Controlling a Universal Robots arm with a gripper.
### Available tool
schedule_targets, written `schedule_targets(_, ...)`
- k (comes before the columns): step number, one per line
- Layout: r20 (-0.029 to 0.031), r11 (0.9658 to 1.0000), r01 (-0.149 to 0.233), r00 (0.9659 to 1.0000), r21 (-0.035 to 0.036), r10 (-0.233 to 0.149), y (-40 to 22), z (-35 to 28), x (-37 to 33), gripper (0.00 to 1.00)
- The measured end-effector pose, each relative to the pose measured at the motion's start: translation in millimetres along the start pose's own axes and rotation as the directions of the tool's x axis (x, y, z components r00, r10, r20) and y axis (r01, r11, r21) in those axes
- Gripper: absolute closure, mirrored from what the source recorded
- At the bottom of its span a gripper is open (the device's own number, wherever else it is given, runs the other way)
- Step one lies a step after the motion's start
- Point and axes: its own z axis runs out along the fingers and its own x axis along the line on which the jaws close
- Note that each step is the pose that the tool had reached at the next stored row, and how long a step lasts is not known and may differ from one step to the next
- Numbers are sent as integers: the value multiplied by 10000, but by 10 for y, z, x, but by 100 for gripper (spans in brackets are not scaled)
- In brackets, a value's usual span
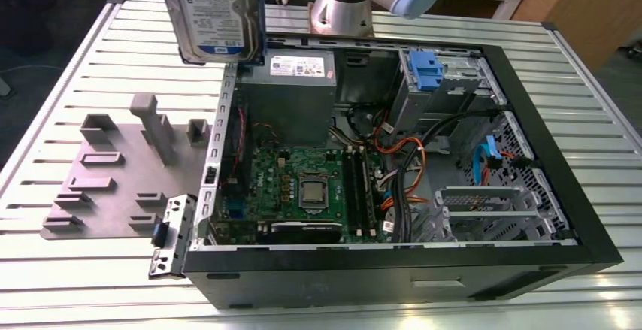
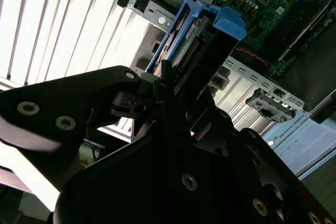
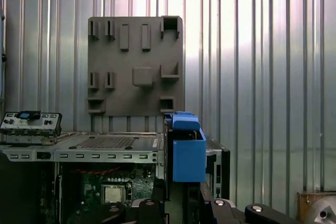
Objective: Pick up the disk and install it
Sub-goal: 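Pick up the disk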
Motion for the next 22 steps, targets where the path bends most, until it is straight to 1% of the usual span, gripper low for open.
schedule_targets(3,2,10000,1,10000,1,-1,-97,2,0,65)
schedule_targets(7,5,10000,0,10000,0,0,-198,5,-1,65)
schedule_targets(10,10,10000,1,10000,0,-1,-308,7,-2,65)
schedule_targets(13,12,10000,1,10000,0,-1,-403,10,-2,65)
schedule_targets(22,14,10000,1,10000,0,-1,-774,17,-5,65)
